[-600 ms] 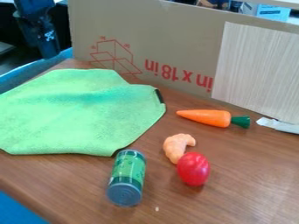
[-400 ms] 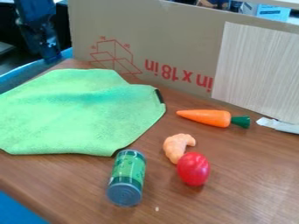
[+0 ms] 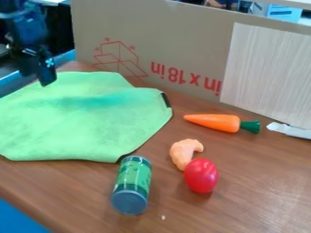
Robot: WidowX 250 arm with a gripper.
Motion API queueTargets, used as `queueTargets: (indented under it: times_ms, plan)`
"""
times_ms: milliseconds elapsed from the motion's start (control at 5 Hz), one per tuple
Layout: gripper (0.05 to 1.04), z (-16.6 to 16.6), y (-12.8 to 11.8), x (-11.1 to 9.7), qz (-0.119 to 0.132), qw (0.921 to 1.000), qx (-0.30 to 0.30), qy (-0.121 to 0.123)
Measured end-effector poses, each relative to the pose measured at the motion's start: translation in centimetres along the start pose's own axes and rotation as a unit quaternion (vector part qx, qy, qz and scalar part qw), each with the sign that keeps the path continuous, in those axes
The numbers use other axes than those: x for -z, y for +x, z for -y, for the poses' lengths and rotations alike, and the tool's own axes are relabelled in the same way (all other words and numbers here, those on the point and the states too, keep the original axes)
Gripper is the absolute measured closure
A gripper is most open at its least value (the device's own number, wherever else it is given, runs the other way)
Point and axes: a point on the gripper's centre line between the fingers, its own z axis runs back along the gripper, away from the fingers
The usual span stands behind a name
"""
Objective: Fold the cloth from bottom left to top right
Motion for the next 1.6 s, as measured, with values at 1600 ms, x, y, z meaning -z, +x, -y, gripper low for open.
queueTargets:
  times_ms: [1600]
  plan:
    - [0.083,-8.0,-7.8,4.3,0.081,0.9327,-0.35,0.029]
